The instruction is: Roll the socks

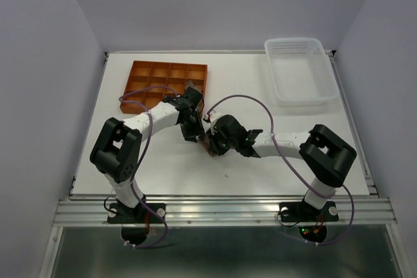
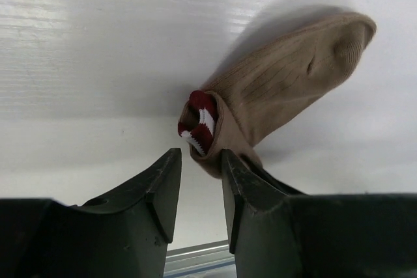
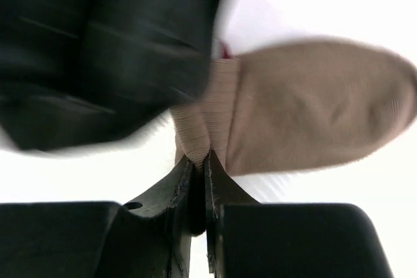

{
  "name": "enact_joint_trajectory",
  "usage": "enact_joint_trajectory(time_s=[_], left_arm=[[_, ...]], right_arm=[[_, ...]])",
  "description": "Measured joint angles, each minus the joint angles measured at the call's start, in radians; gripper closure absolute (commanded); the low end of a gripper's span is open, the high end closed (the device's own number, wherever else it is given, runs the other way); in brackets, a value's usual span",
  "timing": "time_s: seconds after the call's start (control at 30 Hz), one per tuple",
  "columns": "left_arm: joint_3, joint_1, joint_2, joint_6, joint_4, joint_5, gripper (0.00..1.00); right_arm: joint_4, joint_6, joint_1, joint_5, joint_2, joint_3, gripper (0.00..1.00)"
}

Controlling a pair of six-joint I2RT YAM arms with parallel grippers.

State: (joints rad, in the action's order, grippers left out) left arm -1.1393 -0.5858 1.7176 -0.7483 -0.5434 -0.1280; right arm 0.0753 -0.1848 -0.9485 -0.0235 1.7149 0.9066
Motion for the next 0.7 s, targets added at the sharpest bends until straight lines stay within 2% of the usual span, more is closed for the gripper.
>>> enact_joint_trajectory(time_s=[0.43,0.47,0.5,0.53,0.7], left_arm=[[0.021,0.134,-0.095,0.034,0.001,0.023,0.57],[0.021,0.134,-0.098,0.037,0.002,0.023,0.57],[0.027,0.134,-0.103,0.042,0.010,0.018,0.48],[0.035,0.134,-0.107,0.045,0.016,0.013,0.44],[0.080,0.134,-0.128,0.066,0.060,-0.039,0.44]], right_arm=[[0.069,-0.111,0.198,0.475,0.044,-0.022,0.91],[0.071,-0.121,0.208,0.500,0.056,-0.019,0.91],[0.080,-0.135,0.222,0.543,0.074,-0.015,0.91],[0.087,-0.144,0.231,0.568,0.085,-0.014,0.91],[0.136,-0.215,0.288,0.705,0.136,-0.010,0.91]])
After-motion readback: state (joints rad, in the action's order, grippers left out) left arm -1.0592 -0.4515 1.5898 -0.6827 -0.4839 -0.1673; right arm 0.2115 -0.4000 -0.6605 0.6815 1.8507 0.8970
